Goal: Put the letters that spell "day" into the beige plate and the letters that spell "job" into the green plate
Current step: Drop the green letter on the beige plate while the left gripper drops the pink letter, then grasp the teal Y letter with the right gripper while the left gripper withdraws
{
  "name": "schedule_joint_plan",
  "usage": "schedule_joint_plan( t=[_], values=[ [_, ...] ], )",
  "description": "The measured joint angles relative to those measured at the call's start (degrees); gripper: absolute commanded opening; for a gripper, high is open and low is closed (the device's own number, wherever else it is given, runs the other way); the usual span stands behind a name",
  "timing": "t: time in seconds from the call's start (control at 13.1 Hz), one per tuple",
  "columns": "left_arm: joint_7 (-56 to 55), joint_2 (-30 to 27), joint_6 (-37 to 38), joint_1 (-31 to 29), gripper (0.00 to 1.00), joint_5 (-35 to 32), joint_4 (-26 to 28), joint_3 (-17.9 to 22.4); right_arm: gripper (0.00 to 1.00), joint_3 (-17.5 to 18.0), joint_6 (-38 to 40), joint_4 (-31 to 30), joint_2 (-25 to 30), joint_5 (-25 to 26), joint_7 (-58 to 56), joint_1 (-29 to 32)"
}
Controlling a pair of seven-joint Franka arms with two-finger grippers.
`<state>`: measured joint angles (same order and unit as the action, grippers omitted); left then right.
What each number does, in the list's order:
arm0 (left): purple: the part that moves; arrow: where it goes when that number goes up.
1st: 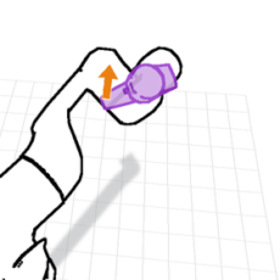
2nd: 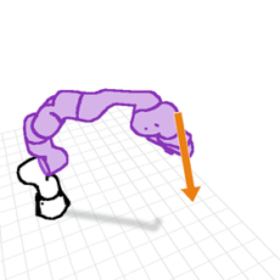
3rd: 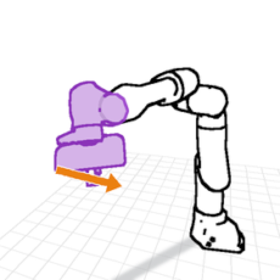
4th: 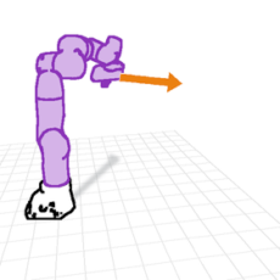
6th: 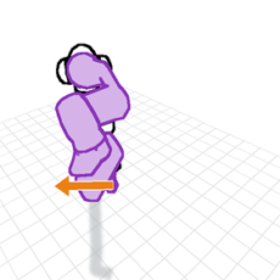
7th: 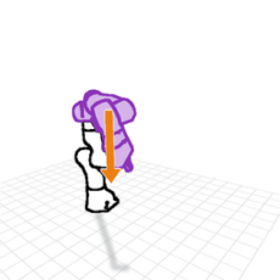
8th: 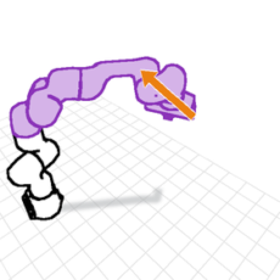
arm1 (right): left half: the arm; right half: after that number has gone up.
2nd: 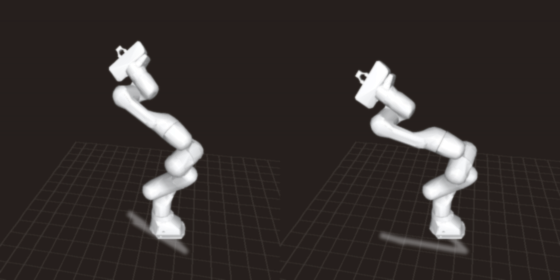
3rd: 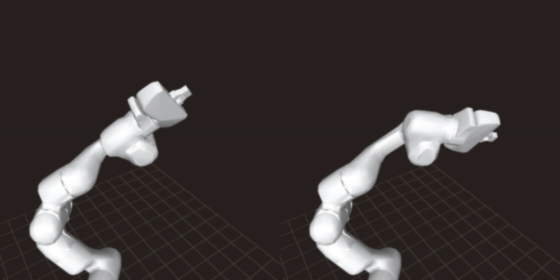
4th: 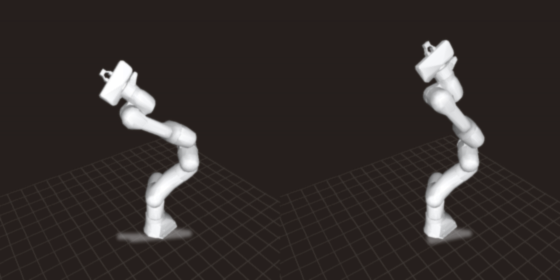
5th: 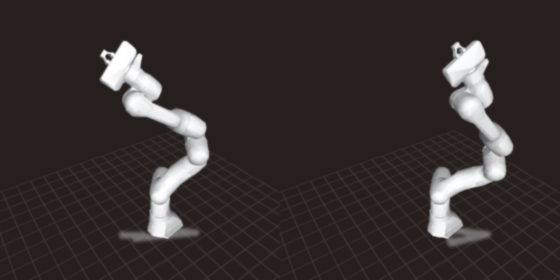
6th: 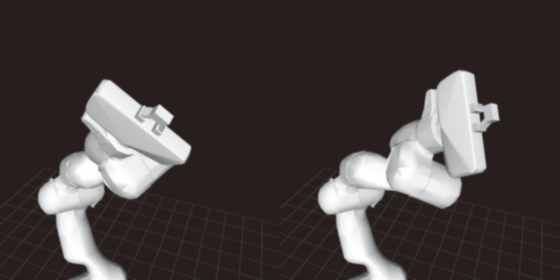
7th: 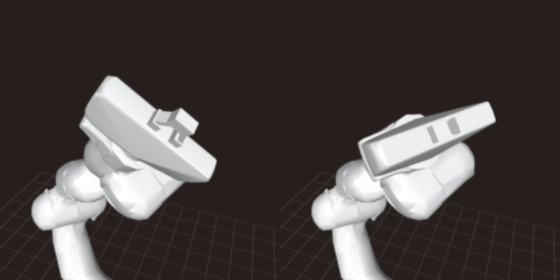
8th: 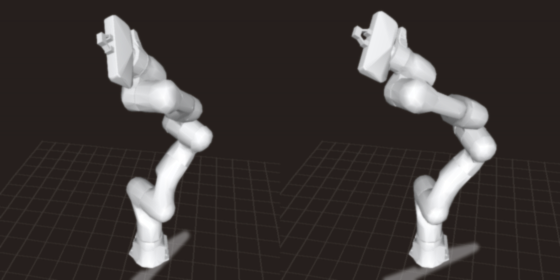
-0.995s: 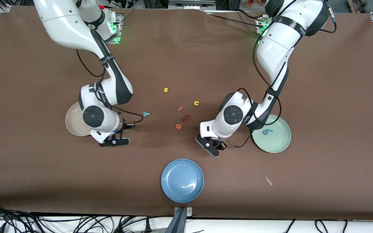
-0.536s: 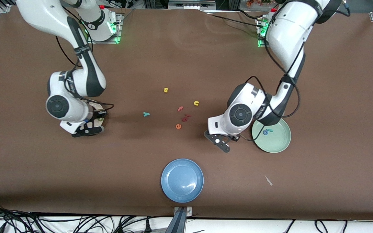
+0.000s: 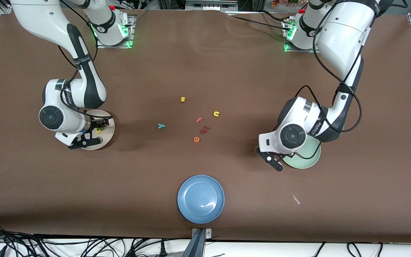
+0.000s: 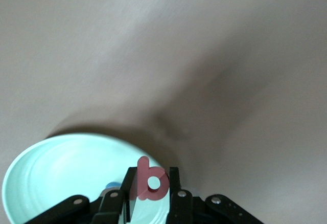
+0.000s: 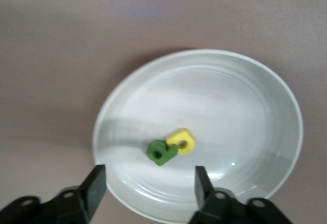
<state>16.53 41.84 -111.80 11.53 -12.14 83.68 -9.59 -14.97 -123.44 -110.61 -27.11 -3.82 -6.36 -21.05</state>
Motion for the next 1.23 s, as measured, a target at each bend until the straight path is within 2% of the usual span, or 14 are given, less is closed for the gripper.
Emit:
schedule_joint_plan(
  t=[0.31, 0.46, 0.54, 0.61, 0.92, 1.23],
  values=[
    [1.92, -0.23, -0.92, -1.83, 0.0, 0.0, 2.16, -0.05, 1.0, 7.31, 0.02, 1.33, 0.05, -0.39, 18.24, -1.29],
    [2.29, -0.36, -5.3, -2.03, 0.0, -0.06, 5.35, -0.07, 1.0, 11.21, -0.28, 1.63, 0.04, -0.39, 25.31, -1.72],
    [3.35, -0.5, -7.59, -2.49, 0.35, -0.1, 7.04, -0.07, 1.0, 12.65, -0.82, 1.83, 0.05, -0.39, 27.75, -1.86],
    [4.92, -0.7, -8.95, -3.31, 0.99, -0.1, 8.22, -0.05, 1.0, 13.71, -1.64, 1.95, 0.03, -0.39, 29.38, -1.97],
    [8.47, -2.76, -9.55, -5.49, 1.0, -0.1, 9.44, -0.23, 1.0, 16.8, -7.92, 1.94, -1.54, -0.39, 35.37, -2.54],
    [8.51, -6.5, -8.54, -5.13, 1.0, -0.1, 9.55, -1.23, 0.99, 17.34, -14.73, 1.98, -5.61, -0.39, 40.47, -5.52]
  ],
)
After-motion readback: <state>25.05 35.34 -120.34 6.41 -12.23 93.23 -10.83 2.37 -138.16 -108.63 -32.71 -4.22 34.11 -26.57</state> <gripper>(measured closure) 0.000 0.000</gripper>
